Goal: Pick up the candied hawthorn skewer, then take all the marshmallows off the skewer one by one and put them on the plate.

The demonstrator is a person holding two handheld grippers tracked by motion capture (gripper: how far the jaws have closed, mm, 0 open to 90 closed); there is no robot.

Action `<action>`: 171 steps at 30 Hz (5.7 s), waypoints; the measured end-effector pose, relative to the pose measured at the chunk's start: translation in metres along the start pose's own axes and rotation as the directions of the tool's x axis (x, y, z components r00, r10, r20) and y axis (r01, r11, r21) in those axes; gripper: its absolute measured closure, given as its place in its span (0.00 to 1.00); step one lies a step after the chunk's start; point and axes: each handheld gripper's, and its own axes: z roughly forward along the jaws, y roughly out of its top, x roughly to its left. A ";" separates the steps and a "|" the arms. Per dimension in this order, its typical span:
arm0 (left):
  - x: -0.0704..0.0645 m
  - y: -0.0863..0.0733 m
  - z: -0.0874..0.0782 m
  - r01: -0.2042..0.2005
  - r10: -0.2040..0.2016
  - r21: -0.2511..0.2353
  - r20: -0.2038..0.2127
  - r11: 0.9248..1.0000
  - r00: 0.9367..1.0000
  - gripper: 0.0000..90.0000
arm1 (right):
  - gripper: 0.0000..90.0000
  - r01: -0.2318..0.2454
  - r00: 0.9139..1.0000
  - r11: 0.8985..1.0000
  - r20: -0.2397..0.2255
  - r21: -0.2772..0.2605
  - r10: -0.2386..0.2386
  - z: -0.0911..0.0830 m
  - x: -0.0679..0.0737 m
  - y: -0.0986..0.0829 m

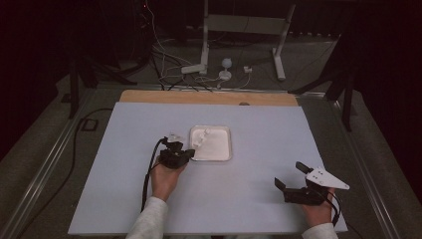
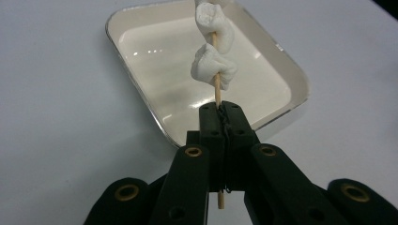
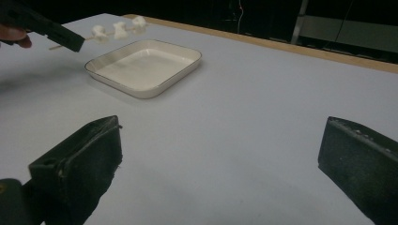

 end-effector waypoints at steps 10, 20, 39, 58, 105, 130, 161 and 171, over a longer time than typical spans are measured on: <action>0.003 -0.004 -0.018 -0.007 0.010 -0.055 0.053 0.998 0.999 1.00 | 0.00 0.002 1.000 1.000 -0.001 0.001 -0.002 0.001 0.001 0.000; 0.004 -0.010 -0.031 -0.019 0.029 -0.105 0.096 0.994 0.995 1.00 | 0.00 0.000 1.000 1.000 0.001 0.001 0.000 0.000 0.000 0.000; -0.001 -0.014 -0.043 -0.047 0.077 -0.169 0.175 0.985 0.982 1.00 | 0.00 -0.101 0.993 0.994 -0.061 -0.038 0.098 0.002 0.003 0.022; -0.016 -0.014 -0.044 -0.108 0.160 -0.209 0.249 0.972 0.955 1.00 | 0.00 -0.153 0.957 0.988 -0.251 -0.017 0.144 0.068 0.030 0.089; -0.033 -0.019 -0.033 -0.224 0.288 -0.243 0.274 0.944 0.918 1.00 | 0.85 -0.396 0.754 0.899 -0.492 0.187 0.435 0.134 0.064 0.125; -0.032 -0.023 -0.031 -0.319 0.349 -0.184 0.171 0.930 0.921 1.00 | 0.88 -0.434 0.794 0.896 -0.430 0.091 0.429 0.130 0.066 0.126; -0.021 -0.025 -0.033 -0.252 0.281 -0.174 0.167 0.952 0.945 1.00 | 0.89 -0.448 0.830 0.894 -0.366 0.010 0.421 0.113 0.030 0.134; -0.006 -0.023 -0.042 -0.169 0.206 -0.218 0.159 0.961 0.966 1.00 | 0.87 -0.367 0.866 0.924 -0.322 0.111 0.383 0.146 0.046 0.122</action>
